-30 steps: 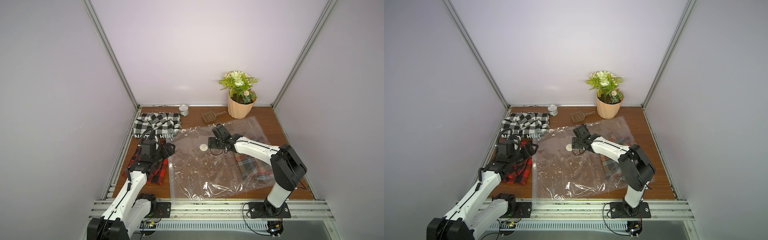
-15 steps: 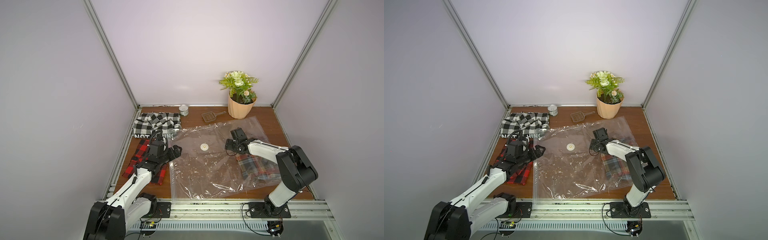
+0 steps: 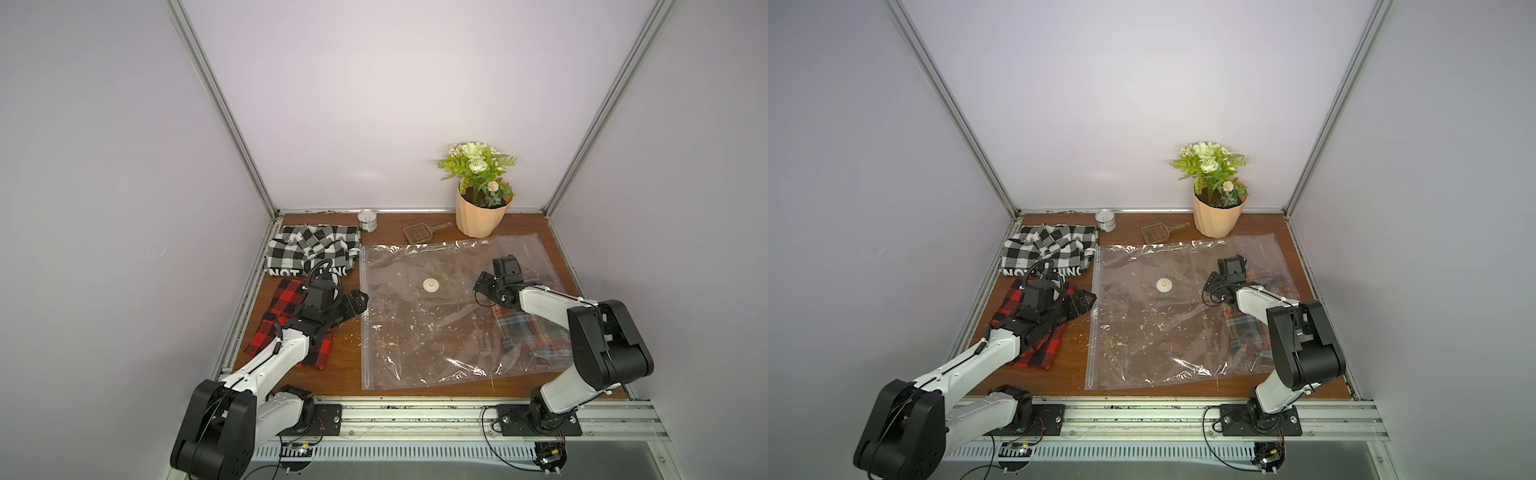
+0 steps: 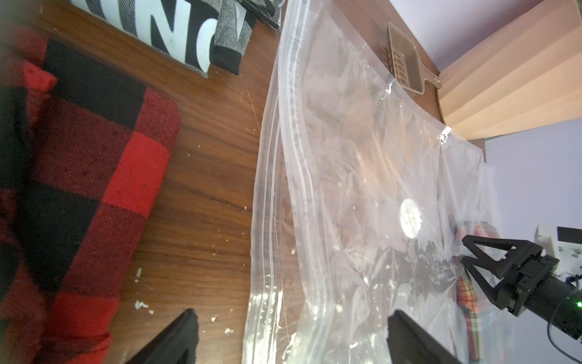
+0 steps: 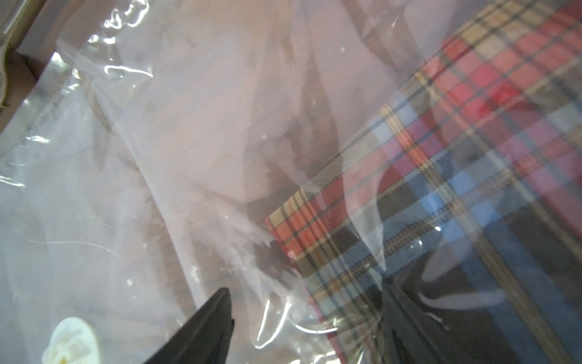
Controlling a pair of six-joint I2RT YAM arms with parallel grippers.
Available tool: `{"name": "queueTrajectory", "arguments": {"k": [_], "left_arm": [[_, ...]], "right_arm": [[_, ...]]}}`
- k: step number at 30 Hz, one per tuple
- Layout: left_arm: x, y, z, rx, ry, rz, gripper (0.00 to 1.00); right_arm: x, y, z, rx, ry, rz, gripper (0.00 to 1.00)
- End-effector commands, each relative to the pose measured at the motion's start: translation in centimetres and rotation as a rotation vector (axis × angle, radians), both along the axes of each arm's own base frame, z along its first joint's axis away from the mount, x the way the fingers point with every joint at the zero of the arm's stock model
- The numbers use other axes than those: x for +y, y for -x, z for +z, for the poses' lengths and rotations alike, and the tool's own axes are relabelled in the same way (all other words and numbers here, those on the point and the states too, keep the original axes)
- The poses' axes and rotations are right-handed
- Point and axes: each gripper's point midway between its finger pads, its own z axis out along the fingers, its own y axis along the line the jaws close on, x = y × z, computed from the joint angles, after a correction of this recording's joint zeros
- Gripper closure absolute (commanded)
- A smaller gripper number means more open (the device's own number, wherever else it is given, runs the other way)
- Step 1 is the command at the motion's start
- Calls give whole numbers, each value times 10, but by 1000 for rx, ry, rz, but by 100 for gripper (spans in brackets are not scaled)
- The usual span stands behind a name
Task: Take the shirt out of the vacuum bag
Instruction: Adjust the vacuum bag at the center of the board.
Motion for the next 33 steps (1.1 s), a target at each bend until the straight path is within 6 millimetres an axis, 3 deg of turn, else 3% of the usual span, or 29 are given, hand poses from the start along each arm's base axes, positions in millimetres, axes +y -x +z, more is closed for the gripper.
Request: {"name": "queueTrajectory", "arguments": {"k": [1,8,12,14,17,21,24,33], "left_arm": [[-9,-12,11,-40,42,-6,5],[-26,-21,1,-23,121,-46,6],[-33,-27,-9,-7,134,-67,8],[-36,-31,-7,-23,147,-76,10],[-46,-35,-2,-47,184,-110,15],[-58,-35,-2,-45,220,-152,21],[-65,-37,4,-64,253,-184,31],[-84,-44,14,-86,342,-271,73]], "right_arm": [[0,22,-18,94,-10,20,21],[7,12,26,-1,-19,81,20],[8,11,55,-58,-11,113,15],[4,13,65,-77,-19,112,8],[-7,15,77,-116,-71,106,6],[-37,16,87,-140,-66,55,4],[-71,21,89,-136,-56,-25,3],[-180,55,66,-94,-52,-277,4]]}}
